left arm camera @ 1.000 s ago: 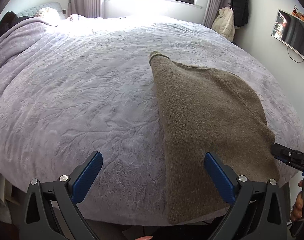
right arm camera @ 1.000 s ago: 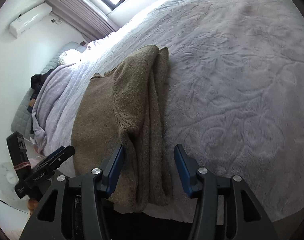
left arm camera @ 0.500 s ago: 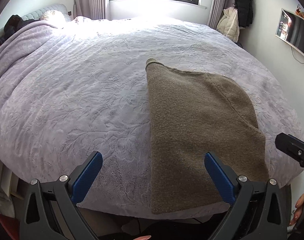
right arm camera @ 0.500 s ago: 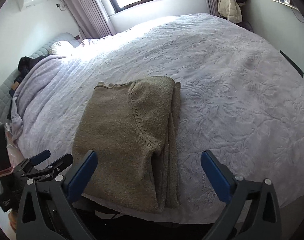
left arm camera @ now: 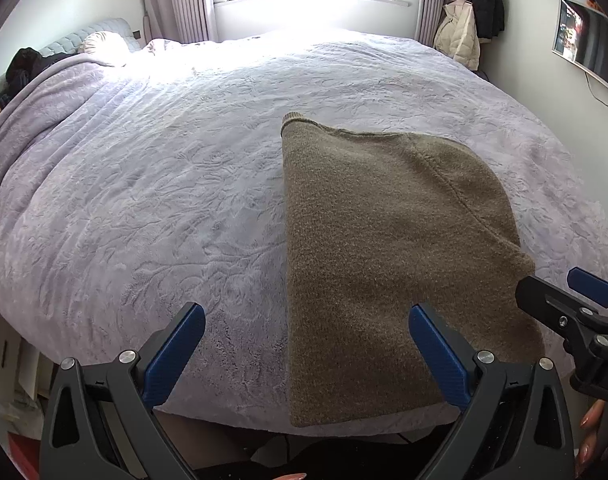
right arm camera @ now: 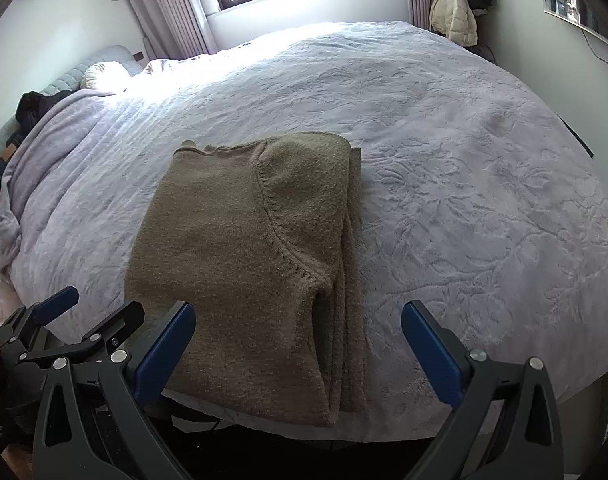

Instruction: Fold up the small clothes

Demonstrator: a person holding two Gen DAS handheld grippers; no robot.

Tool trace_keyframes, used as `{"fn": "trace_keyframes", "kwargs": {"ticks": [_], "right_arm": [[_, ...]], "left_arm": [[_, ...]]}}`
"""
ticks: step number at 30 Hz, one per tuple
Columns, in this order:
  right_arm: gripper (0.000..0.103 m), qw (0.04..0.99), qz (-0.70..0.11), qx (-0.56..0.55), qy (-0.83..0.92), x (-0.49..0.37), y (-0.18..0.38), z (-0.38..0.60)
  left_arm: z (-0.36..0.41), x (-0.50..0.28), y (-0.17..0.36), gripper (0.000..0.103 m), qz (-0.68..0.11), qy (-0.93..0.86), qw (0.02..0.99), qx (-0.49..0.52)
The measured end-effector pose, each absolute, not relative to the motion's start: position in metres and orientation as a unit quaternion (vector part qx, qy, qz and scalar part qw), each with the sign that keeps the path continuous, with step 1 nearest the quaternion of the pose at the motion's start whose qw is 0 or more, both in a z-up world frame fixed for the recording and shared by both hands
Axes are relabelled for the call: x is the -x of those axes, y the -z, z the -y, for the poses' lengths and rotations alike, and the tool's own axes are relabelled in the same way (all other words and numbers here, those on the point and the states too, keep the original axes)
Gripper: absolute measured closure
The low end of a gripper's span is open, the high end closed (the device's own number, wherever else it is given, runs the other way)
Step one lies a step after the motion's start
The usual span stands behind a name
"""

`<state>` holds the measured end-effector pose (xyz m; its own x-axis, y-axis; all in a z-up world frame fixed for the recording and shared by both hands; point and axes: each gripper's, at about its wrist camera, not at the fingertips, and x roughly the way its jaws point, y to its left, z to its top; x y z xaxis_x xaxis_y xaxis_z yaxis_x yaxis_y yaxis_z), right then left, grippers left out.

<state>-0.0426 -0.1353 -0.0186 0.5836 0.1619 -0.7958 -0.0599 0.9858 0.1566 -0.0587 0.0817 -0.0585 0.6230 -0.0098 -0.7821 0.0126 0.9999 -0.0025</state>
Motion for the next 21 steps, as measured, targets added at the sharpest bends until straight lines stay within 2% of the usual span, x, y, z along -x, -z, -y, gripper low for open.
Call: {"fn": "trace_keyframes", "kwargs": {"ticks": [21], "right_arm": [[0.000,0.888,-0.456,-0.035,-0.039,0.0407,0.0236,0.1308]], "left_arm": [[-0.0811,0.0580,0.0618,0.001,-0.434,0.000,0.901,-0.008]]}}
